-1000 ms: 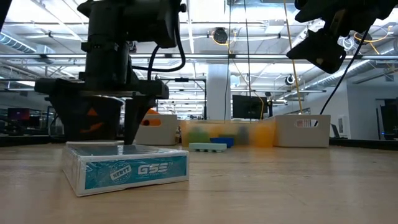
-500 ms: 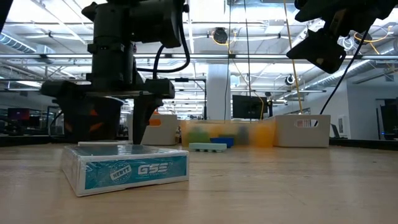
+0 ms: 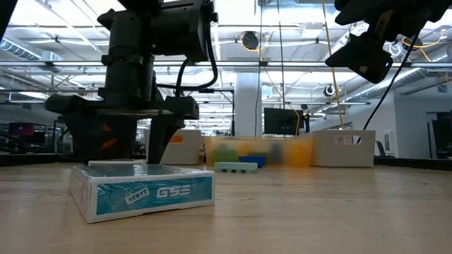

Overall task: Pick & Place Toys
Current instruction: Put the brown deck of cards into the right gray bin

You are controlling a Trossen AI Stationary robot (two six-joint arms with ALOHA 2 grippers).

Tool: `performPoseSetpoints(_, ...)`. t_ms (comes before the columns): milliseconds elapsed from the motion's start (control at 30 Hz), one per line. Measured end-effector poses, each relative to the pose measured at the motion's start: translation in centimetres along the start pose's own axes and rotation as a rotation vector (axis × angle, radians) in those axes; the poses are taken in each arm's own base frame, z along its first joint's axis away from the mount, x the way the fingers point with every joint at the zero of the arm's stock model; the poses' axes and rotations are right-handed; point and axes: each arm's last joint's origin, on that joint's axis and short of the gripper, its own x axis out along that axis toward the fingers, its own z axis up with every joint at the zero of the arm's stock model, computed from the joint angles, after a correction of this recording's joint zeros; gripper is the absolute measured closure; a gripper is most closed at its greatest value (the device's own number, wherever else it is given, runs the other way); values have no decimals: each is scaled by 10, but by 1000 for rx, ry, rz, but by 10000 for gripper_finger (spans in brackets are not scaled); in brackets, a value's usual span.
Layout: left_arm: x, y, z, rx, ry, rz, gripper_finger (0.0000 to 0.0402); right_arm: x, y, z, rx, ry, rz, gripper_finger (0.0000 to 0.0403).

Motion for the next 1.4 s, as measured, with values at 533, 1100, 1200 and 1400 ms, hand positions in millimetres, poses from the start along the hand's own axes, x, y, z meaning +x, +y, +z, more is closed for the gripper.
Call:
performPoseSetpoints(533,-8,-8,3,221,6,-12,84,0,0,0,-55,-1,-1,165)
performPoseSetpoints(1100,-110,10,15,667,-66,-175,73,-29,15,33,-208,-252,167,165)
performPoseSetpoints(1200,-146,21,15,733,-134,-369,70,-42,14,42,-255,-318,161,165)
performPoseSetpoints(1400,-211,40,18,812,-218,-817,93,-60,17,66,-384,-536,90,165)
